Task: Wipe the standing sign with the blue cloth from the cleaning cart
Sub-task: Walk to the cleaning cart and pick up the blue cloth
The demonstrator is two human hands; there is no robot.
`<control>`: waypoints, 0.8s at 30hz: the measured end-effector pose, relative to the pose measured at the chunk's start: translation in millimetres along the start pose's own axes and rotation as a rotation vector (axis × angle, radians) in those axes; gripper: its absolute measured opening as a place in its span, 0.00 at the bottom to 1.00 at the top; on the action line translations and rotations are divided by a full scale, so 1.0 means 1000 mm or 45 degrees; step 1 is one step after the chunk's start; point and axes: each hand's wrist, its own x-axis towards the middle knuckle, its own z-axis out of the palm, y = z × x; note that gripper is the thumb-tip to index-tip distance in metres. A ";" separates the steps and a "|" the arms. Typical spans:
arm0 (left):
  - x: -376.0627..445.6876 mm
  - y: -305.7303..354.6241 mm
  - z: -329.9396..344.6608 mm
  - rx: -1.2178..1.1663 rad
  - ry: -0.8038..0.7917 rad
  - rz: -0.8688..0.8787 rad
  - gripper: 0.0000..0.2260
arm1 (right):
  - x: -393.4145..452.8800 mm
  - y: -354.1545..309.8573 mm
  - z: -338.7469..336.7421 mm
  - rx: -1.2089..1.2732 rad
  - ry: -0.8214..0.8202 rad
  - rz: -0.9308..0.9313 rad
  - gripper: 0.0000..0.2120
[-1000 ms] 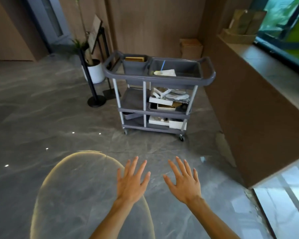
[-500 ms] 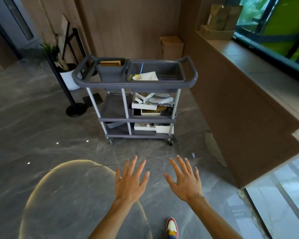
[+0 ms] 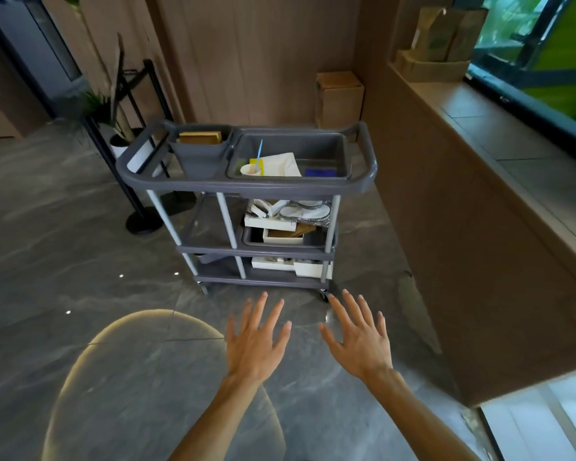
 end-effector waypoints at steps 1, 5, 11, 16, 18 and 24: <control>0.008 0.004 -0.001 0.002 0.004 0.001 0.29 | 0.007 0.005 -0.002 0.003 0.003 0.003 0.36; 0.039 0.015 0.002 -0.002 0.025 0.025 0.33 | 0.036 0.020 -0.007 0.013 0.000 0.024 0.36; 0.093 0.026 0.009 0.005 0.028 0.037 0.31 | 0.087 0.034 -0.007 -0.020 -0.020 0.042 0.36; 0.151 0.028 0.010 -0.025 0.038 0.038 0.33 | 0.144 0.037 -0.012 -0.030 -0.015 0.025 0.36; 0.179 0.029 0.006 -0.044 0.048 0.040 0.34 | 0.172 0.036 -0.017 -0.035 -0.006 0.026 0.35; 0.271 0.030 -0.010 -0.043 0.036 0.067 0.33 | 0.263 0.027 -0.039 -0.052 0.000 0.014 0.35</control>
